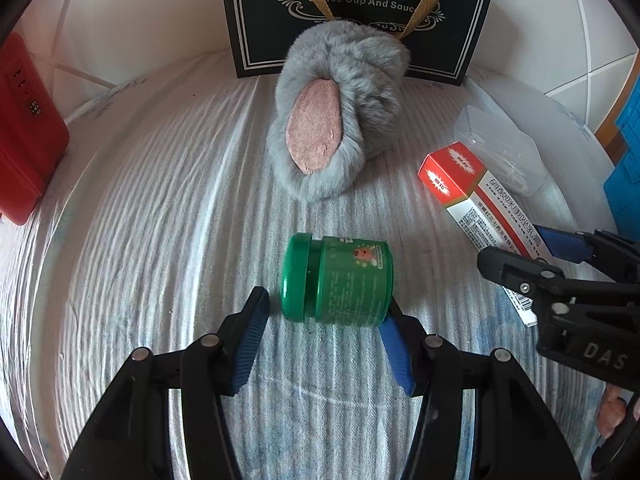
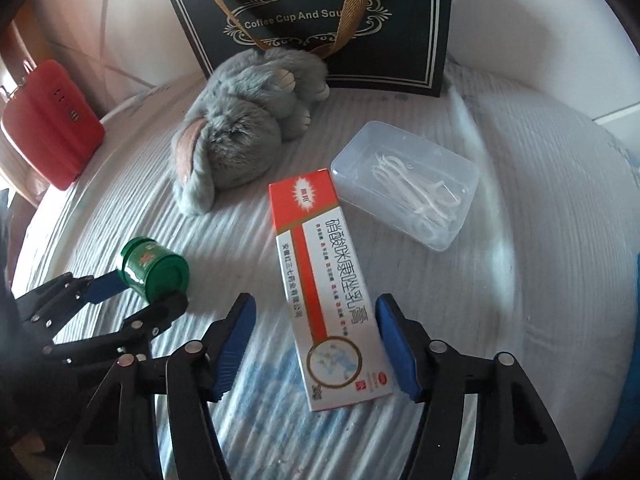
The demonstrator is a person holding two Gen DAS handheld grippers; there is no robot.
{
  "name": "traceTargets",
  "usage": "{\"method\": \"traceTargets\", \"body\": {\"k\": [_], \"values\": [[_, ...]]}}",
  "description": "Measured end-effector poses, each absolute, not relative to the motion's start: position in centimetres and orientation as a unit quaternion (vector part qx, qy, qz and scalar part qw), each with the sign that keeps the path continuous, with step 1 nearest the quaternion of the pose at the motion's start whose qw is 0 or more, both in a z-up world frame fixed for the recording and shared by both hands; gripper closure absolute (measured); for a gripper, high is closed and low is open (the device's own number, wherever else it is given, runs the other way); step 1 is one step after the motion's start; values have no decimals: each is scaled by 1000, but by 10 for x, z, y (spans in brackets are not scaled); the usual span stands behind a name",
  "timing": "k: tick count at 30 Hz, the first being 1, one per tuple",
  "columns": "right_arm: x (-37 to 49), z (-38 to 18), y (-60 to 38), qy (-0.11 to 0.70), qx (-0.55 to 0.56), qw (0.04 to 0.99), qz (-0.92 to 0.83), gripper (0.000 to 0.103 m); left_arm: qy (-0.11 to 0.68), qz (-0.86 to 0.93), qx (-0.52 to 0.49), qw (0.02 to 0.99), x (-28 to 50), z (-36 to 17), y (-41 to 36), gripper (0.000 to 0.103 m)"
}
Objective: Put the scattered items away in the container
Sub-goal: 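Grasp the green jar with the left gripper while the right grasps the red-and-white ointment box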
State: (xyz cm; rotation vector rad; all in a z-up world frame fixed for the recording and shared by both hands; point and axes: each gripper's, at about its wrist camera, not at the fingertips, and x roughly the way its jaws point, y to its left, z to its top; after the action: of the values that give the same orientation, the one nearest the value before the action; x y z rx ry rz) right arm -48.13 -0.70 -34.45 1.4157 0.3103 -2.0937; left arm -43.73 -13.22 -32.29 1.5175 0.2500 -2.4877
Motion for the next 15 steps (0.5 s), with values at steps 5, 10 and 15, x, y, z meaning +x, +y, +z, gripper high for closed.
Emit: {"method": "traceTargets", "body": {"k": [5,10,15], "values": [[-481,-345,-12,122,521,294,-792,36,87,-846,514,112,-442,-323,-132,49],[-482,-345,-15,118,523,293,-792,34,84,-849,510,111,-444,-322,-134,53],[-474,-343,-24,149,510,276,-801,62,78,-849,514,96,-438,-320,-127,58]]}}
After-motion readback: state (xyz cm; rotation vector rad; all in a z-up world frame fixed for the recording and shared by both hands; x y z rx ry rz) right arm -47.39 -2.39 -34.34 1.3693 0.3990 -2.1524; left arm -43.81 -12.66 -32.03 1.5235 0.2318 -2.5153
